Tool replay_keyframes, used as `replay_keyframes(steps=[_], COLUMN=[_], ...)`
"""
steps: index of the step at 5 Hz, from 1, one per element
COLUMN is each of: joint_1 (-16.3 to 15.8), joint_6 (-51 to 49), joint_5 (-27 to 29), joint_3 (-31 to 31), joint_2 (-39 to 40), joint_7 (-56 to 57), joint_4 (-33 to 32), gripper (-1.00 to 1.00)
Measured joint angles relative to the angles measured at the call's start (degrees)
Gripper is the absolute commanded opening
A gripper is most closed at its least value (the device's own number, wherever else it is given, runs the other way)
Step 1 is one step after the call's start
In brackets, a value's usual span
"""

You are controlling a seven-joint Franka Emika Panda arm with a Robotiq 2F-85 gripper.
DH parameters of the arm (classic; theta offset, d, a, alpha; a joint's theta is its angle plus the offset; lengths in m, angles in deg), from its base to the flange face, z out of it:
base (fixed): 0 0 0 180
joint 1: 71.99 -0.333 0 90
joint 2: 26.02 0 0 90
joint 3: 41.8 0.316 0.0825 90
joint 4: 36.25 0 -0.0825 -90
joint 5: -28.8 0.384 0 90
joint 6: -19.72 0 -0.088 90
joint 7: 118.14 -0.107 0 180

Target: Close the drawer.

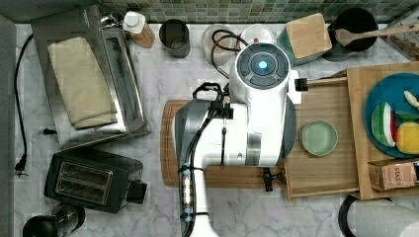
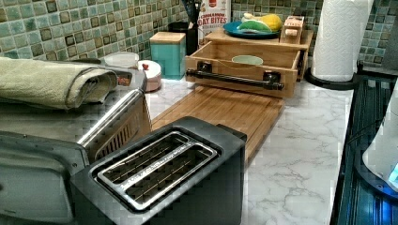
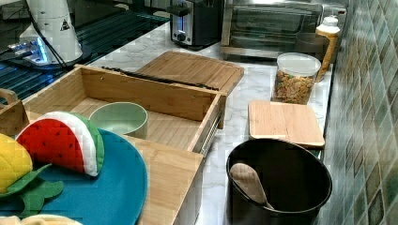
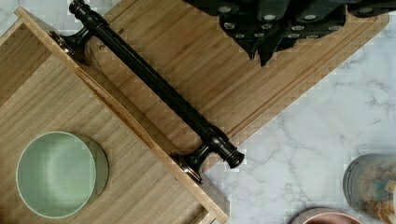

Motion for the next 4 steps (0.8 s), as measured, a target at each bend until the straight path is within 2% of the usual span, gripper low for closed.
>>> replay_keyframes(steps=[3, 4], joint_1=[-0.01, -0.01], joint_6=[0.52, 5.57], joint_5=[-0.44, -0.41], joint_3=[-0.14, 0.02], joint_2=[1.55, 1.02], joint_7=[0.00, 4.67], joint_4=[-0.95, -3.41], gripper=[-1.00, -1.00])
